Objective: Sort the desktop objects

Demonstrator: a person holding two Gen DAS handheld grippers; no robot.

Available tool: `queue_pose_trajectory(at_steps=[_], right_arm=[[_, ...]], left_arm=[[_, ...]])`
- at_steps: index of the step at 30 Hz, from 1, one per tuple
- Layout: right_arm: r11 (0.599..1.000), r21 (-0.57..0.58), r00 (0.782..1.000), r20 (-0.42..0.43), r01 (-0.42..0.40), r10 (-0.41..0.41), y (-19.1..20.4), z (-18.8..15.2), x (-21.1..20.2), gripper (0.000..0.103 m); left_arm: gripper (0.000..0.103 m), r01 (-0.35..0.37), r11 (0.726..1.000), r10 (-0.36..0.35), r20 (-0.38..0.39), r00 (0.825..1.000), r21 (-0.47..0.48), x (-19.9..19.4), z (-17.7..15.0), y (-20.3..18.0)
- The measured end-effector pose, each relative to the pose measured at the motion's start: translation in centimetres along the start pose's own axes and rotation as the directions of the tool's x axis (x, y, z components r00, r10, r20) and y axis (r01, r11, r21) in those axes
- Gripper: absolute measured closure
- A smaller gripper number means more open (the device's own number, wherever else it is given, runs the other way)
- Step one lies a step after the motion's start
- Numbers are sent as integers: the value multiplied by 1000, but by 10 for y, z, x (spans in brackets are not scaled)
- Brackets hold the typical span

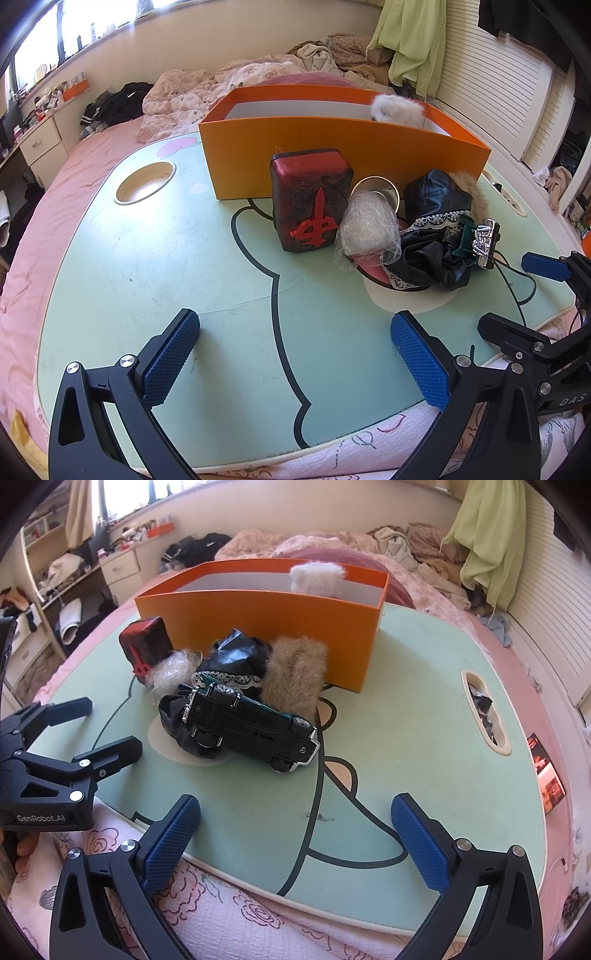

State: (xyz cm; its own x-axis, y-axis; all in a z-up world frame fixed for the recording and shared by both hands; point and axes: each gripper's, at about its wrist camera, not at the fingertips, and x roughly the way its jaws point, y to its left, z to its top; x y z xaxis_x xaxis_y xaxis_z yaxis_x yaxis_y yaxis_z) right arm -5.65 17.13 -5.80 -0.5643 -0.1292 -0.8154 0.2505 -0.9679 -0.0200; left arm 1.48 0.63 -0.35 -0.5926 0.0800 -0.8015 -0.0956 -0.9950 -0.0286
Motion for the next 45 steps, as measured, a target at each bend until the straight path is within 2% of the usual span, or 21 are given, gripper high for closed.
queue_pose_trajectory(at_steps=[10,12,14,17,19,22,27,29,32,33,34,38,39,41,45], right_arm=[[1000,1,1000,24,10,-10,3,-3,-2,3],[1000,-9,998,65,28,-27,5,-4,-9,10],[998,-37,991,125,51,-46,8,-4,-18,11],[981,-144,967,236,130,-93,22,-1,-34,11],[954,-234,954,274,188,-121,32,2,-36,11],[910,-361,960,256,204,-114,37,10,-28,11],[876,-466,978,205,122,-27,37,27,-14,12],[869,-487,983,182,84,7,37,31,-10,17],[864,-503,989,119,-16,87,36,33,-5,40],[864,-502,990,105,-31,96,37,30,-3,57],[868,-495,990,92,-48,107,36,29,-1,63],[891,-450,982,129,-63,135,27,22,-9,65],[898,-433,980,136,-72,145,24,22,-12,69],[922,-370,972,146,-117,182,13,22,-20,75],[947,-246,957,151,-208,250,-9,21,-27,75]], left_arm=[[0,1,1000,-1,0,1000,0,0,0,0],[0,1,1000,-1,1,1000,0,0,0,0],[0,1,1000,-1,0,1000,0,0,0,1],[0,1,1000,-1,0,1000,0,-1,0,1],[0,1,1000,-1,0,1000,0,-1,-1,1],[0,2,1000,-2,1,1000,1,-2,0,1],[0,2,1000,-2,1,1000,1,-2,0,1],[0,3,1000,-3,1,1000,1,-2,0,1],[0,3,1000,-3,1,1000,1,-2,0,1],[0,3,1000,-3,1,1000,1,-2,0,2],[0,3,1000,-3,1,1000,1,-2,0,2],[0,3,1000,-3,1,1000,1,-2,0,1],[0,3,1000,-3,1,1000,1,-2,0,2],[0,3,1000,-3,1,1000,1,-2,-1,2],[0,3,1000,-3,1,1000,1,-2,-1,2]])
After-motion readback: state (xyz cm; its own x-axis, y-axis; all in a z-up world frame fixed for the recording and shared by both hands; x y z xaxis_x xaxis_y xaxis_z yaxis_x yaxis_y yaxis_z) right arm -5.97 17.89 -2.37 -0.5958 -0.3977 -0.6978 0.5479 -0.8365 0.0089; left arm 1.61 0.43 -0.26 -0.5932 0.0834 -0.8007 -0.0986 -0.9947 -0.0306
